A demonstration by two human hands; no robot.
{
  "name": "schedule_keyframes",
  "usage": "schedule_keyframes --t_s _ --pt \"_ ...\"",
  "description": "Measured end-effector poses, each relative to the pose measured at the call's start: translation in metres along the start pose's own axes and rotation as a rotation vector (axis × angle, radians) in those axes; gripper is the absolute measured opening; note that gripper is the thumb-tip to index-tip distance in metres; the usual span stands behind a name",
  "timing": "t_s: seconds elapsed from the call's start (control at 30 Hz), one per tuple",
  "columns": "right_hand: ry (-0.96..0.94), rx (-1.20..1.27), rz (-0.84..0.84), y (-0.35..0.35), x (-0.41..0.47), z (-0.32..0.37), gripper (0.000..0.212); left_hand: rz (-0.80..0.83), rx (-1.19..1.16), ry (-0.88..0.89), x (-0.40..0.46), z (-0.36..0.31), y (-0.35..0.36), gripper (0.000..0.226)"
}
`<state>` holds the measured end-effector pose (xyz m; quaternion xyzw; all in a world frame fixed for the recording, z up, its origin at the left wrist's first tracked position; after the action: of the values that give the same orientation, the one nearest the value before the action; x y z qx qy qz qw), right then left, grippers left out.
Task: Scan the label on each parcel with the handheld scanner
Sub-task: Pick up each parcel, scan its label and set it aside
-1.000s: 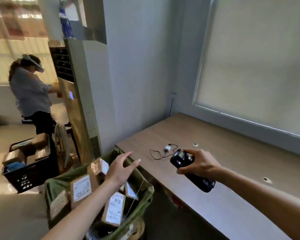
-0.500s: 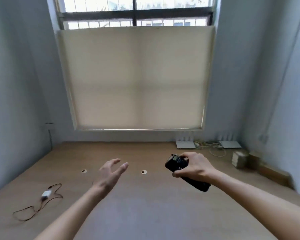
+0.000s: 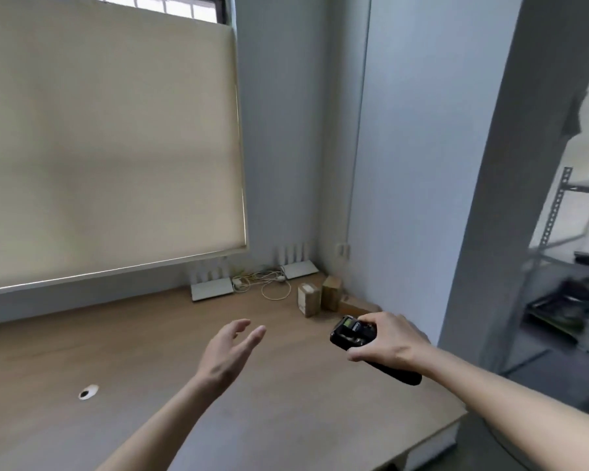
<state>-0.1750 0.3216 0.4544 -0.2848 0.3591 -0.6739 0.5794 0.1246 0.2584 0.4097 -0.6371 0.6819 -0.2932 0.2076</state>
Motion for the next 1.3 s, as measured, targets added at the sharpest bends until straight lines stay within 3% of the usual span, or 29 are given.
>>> schedule_keyframes --t_s 0.3,0.63,0.97,1.3 --pt "0.155 0.046 -0.040 -0.014 0.097 -0.095 0.077 0.131 -0.025 -0.008 0.119 -0.021 0.107 0.061" --pt "0.253 0.068 -0.015 0.037 0.288 -0.128 0.089 0.208 -0.077 -0.116 0.306 0.047 0.183 0.062" --pt "0.305 0.165 0.117 0.132 0.434 -0.173 0.073 0.283 -0.130 -0.262 0.425 0.133 0.259 0.058" --pt "0.331 0.141 0.140 0.204 0.564 -0.239 0.074 0.312 -0.159 -0.417 0.510 0.192 0.353 0.053"
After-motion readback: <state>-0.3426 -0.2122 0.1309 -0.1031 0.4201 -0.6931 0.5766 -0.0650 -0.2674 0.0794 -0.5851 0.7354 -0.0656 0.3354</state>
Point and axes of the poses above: each hand's wrist, its own x-axis towards the middle knuckle, its own y-axis out of the palm, z = x × y, the point moved 6 cm from there along x, towards the middle knuckle, and after that the axes turned 9 degrees about x, right-handed, at the moved point
